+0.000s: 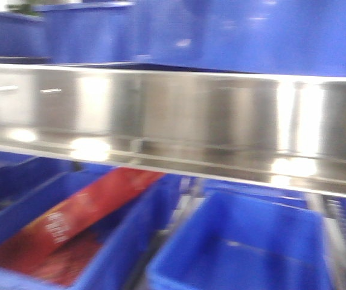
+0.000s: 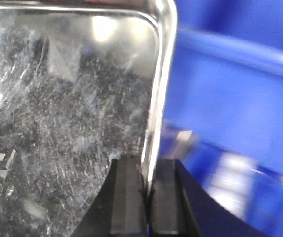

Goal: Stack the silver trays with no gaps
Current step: 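Drive the base away from the shelf holding the tray in both grippers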

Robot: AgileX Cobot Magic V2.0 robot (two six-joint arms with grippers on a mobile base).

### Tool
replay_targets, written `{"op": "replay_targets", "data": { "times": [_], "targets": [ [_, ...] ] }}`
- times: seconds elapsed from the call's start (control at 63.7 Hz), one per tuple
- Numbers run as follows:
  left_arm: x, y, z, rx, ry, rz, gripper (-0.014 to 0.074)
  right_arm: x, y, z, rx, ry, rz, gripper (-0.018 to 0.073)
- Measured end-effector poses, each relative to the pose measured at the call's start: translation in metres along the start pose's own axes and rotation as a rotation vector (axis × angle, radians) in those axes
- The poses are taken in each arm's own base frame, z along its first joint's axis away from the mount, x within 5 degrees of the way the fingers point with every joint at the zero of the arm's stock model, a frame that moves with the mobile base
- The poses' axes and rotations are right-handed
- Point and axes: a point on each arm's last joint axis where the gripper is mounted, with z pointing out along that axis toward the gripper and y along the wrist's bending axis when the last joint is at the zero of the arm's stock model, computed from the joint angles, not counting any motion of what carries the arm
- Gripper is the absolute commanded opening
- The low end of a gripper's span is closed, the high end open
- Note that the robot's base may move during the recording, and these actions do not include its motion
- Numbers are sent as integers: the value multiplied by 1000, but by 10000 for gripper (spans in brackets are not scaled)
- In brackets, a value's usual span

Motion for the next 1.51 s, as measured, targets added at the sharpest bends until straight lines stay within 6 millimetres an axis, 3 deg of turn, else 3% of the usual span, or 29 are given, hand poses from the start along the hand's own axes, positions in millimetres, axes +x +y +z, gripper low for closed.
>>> {"op": "replay_targets", "data": {
  "times": [1.507],
  "targets": [
    [0, 0, 0, 0, 0, 0, -19, 0, 0, 0, -1, -1, 0, -79]
  ]
}}
